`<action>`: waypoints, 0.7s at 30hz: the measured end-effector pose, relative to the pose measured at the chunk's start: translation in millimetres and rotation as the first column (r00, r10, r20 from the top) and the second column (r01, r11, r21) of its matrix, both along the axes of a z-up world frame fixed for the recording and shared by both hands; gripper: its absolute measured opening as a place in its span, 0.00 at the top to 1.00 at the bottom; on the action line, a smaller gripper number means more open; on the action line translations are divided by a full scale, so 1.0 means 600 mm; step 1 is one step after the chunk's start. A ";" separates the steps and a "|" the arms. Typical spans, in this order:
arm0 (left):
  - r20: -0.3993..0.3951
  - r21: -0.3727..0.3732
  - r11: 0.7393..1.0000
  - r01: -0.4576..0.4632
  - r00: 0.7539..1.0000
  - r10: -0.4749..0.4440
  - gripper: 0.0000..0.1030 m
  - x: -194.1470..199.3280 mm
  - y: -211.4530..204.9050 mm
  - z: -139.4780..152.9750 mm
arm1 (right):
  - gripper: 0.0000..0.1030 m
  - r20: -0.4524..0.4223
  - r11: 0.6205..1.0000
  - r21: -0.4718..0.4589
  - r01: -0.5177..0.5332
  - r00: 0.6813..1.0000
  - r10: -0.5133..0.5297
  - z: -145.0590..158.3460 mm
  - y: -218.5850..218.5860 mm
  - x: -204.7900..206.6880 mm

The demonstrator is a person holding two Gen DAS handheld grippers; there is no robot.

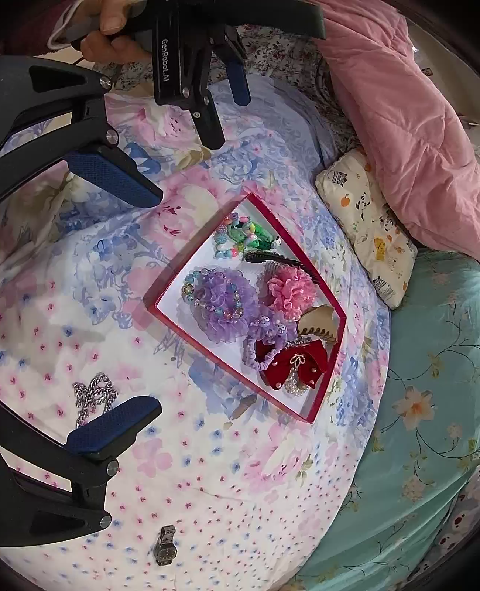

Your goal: Organize jewelry

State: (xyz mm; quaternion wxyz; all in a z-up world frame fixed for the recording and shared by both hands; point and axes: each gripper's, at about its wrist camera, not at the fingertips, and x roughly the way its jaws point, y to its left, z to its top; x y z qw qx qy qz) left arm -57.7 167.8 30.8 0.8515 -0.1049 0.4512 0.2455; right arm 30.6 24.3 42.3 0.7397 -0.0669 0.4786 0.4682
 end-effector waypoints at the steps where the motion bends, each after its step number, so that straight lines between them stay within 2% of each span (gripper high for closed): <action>1: -0.001 -0.002 1.000 0.000 1.000 0.000 0.00 0.000 0.001 -0.002 | 0.00 -0.004 1.000 0.000 0.001 1.000 -0.001 -0.002 0.000 0.001; 21: -0.007 -0.007 1.000 0.004 1.000 -0.005 0.00 0.007 -0.001 -0.009 | 0.00 -0.021 1.000 0.011 -0.002 1.000 0.002 -0.011 0.005 0.004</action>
